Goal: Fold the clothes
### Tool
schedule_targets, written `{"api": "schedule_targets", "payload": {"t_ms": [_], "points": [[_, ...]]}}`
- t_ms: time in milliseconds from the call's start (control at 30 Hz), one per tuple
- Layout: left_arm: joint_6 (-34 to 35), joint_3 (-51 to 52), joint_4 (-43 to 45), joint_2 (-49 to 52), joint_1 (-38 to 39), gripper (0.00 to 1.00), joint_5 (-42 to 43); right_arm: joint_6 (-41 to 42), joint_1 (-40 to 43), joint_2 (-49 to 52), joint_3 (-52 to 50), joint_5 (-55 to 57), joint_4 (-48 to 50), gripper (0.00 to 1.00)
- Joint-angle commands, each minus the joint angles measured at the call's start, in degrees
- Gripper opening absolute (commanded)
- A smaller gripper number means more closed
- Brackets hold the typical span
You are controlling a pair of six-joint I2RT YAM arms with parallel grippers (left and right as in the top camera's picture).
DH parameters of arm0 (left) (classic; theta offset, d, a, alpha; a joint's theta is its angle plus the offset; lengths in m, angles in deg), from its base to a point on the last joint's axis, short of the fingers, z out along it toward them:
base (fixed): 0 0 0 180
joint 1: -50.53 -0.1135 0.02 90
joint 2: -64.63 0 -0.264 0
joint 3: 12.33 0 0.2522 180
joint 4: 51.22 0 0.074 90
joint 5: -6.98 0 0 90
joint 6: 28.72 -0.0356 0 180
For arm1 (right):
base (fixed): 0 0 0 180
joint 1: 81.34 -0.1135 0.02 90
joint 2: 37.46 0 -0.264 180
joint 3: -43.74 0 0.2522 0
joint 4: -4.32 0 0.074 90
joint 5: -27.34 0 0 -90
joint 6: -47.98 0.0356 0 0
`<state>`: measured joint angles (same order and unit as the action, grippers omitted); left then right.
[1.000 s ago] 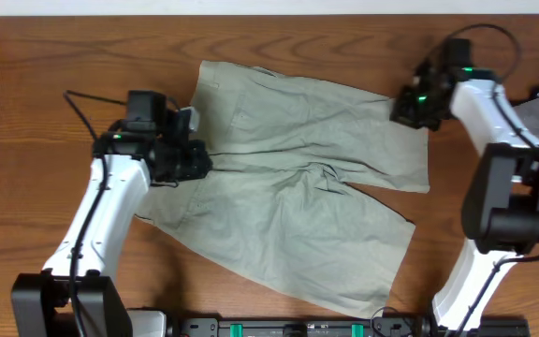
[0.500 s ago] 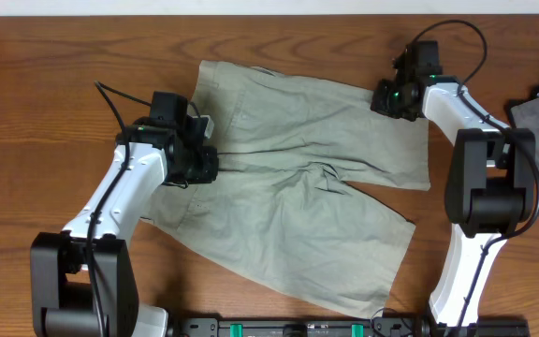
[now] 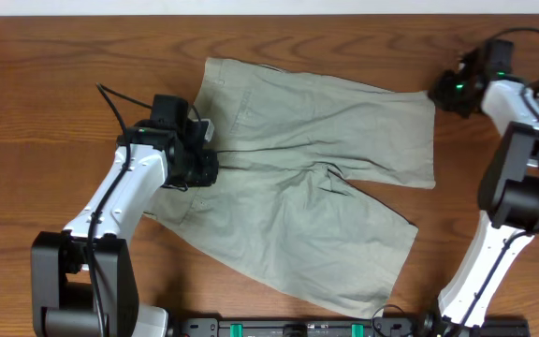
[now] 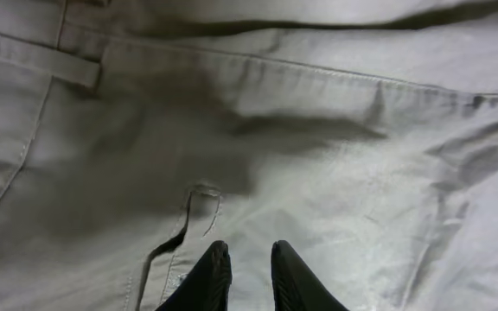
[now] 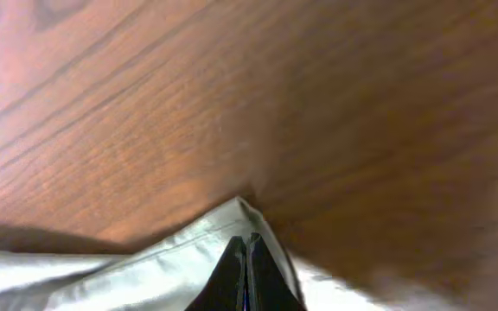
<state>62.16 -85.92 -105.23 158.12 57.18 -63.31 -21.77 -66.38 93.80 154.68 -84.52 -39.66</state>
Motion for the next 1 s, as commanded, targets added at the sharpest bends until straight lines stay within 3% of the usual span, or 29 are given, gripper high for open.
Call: {"api": "schedule_targets", "payload": {"t_ms": [0,167,367,567,767,933,967], "points": [[-1.31,0.59,-0.09,0.72,0.20,0.20,-1.29,-6.38,-0.57,-0.37,5.64,-9.27,-5.29,0.01],[-1.31,0.59,-0.04,0.72,0.20,0.20,-1.38,-16.50,-3.45,-3.80,9.05,-9.20,-20.76,0.01],[-1.31,0.59,0.17,0.72,0.17,0.20,-1.38,-16.70,-9.77,-3.69,7.04,0.92,-31.63,0.02],[-1.29,0.59,0.09,0.72,0.17,0.20,-1.38,-9.49,-14.05,-3.41,-0.92,11.47,-19.32,0.06],[-1.29,0.59,0.13,0.72,0.20,0.20,-1.38,-6.97,-11.56,-2.25,-3.76,24.22,-5.27,0.09],[-1.29,0.59,0.07,0.72,0.17,0.21,-1.38,-3.76,-5.44,-1.64,-2.05,23.76,-3.15,0.09],[-1.29,0.59,0.09,0.72,0.17,0.25,-1.36,-3.74,-4.39,-1.64,-1.46,22.05,-3.23,0.08]]}}
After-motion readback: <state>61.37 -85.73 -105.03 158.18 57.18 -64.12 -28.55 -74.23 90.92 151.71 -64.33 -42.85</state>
